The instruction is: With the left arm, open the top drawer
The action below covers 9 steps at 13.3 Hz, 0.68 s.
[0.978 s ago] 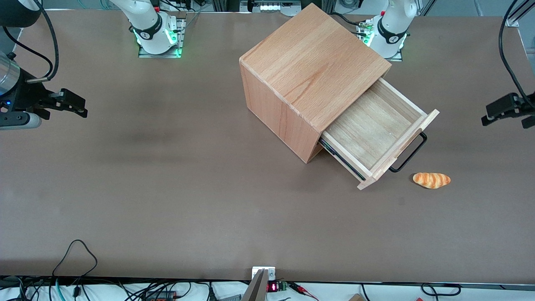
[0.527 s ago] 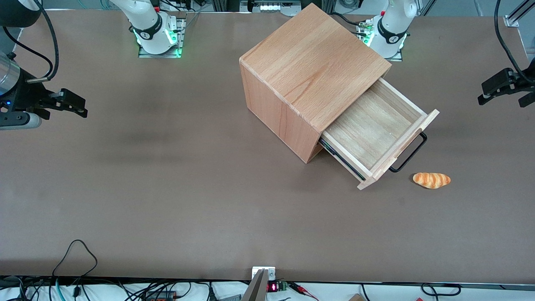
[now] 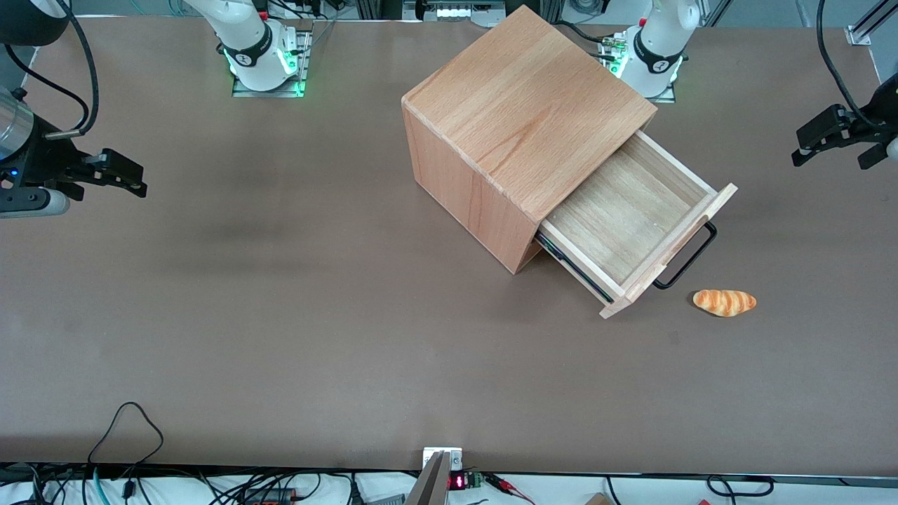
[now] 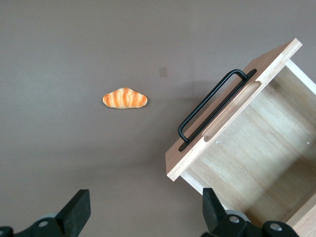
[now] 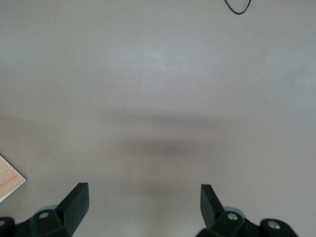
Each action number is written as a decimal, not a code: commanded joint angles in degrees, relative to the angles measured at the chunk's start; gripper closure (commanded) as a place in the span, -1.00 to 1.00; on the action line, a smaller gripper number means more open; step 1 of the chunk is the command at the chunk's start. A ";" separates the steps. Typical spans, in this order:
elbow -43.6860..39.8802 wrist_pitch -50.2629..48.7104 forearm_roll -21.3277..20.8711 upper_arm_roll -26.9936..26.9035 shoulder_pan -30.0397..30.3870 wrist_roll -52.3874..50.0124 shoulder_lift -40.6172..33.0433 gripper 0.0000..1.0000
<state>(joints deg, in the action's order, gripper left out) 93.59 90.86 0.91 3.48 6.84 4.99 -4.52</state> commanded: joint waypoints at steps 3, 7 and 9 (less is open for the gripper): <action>0.19 -1.56 -0.56 -0.32 0.98 1.78 -1.45 -1.00; -7.43 -1.30 -0.56 0.03 0.64 1.08 4.77 -1.00; -10.52 -1.30 -0.56 0.12 0.20 0.99 6.80 -1.00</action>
<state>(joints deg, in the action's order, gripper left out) 88.65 90.47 0.91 3.23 7.34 5.70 -1.48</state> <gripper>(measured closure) 0.000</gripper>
